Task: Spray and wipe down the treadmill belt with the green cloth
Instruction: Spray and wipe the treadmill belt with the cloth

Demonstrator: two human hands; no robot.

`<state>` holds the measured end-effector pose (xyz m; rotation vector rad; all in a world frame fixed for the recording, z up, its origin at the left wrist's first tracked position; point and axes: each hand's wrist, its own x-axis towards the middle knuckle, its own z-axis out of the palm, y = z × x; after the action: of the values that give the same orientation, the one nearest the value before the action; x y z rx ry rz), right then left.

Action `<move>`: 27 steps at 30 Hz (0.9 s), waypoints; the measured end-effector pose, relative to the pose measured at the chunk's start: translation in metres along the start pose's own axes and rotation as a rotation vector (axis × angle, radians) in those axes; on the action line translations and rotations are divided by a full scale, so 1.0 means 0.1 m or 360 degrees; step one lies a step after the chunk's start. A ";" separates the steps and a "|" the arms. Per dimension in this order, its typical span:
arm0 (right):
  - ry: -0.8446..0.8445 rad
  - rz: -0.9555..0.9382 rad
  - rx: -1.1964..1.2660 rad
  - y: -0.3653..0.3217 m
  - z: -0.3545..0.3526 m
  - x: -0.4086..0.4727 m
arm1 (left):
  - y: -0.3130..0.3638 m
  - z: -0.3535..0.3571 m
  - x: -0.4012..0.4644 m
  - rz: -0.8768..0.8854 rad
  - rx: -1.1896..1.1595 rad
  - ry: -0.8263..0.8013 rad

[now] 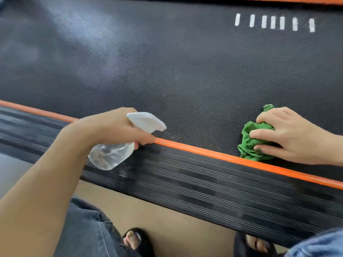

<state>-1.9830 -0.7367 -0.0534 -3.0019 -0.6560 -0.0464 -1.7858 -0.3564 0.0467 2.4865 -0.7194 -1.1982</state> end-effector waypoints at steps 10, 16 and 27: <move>-0.0030 0.0077 -0.0027 -0.07 -0.05 0.00 | 0.29 0.10 0.11 0.0232 -0.0128 -0.0007; -0.0046 0.0087 -0.0038 -0.08 -0.05 0.02 | 0.36 0.13 0.15 0.0297 -0.0074 -0.0065; 0.0084 -0.0129 -0.0078 -0.25 0.07 0.37 | -0.18 -0.32 -0.16 0.0052 -0.0236 0.0287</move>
<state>-1.9597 -0.6987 -0.0569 -3.0080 -0.7816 -0.1475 -1.7629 -0.3318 0.0687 2.4114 -0.5988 -0.9636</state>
